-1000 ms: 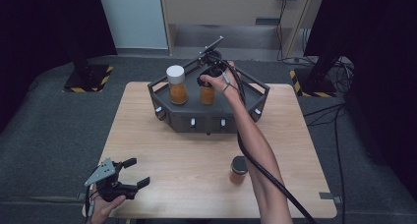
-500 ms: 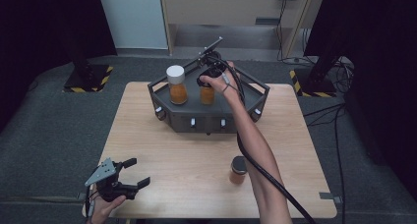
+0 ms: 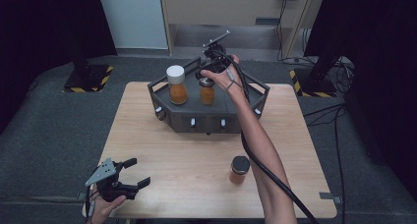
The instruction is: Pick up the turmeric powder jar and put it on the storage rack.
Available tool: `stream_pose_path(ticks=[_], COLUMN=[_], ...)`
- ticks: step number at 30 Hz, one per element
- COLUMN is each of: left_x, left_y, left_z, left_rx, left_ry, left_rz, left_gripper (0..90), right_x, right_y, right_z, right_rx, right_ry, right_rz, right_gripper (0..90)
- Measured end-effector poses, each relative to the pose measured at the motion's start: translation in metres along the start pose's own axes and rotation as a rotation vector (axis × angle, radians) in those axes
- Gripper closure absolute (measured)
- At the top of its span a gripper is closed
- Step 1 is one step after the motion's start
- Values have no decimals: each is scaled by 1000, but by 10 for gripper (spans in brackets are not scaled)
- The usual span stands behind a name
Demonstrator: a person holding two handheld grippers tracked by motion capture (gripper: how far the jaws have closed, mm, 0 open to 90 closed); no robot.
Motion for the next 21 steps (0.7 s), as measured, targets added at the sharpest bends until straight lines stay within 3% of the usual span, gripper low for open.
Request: stream_pose_path(ticks=[10,15,21], left_x=[0,-1,-1], left_y=[0,0,-1], left_z=[0,0,0], left_rx=[-2,-3,-2], left_ry=[3,6,6], left_rz=[0,-1,-4], left_gripper=[47,46,46], right_x=[43,66,83], right_y=[0,0,4], right_z=[14,30,54], right_rx=[48,73,94], right_ry=[-59,-110,-126], right_rz=[11,6,9], right_gripper=[65,49,38])
Point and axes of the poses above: each handheld gripper's, and its own axes: x roughly backward along the jaws, z roughly out of its underside, y roughly to its left, the point moved 8 cm from there along -x, roughly forward along the jaws, and after that the axes turned 5 degrees about y, right-handed, at the moved point
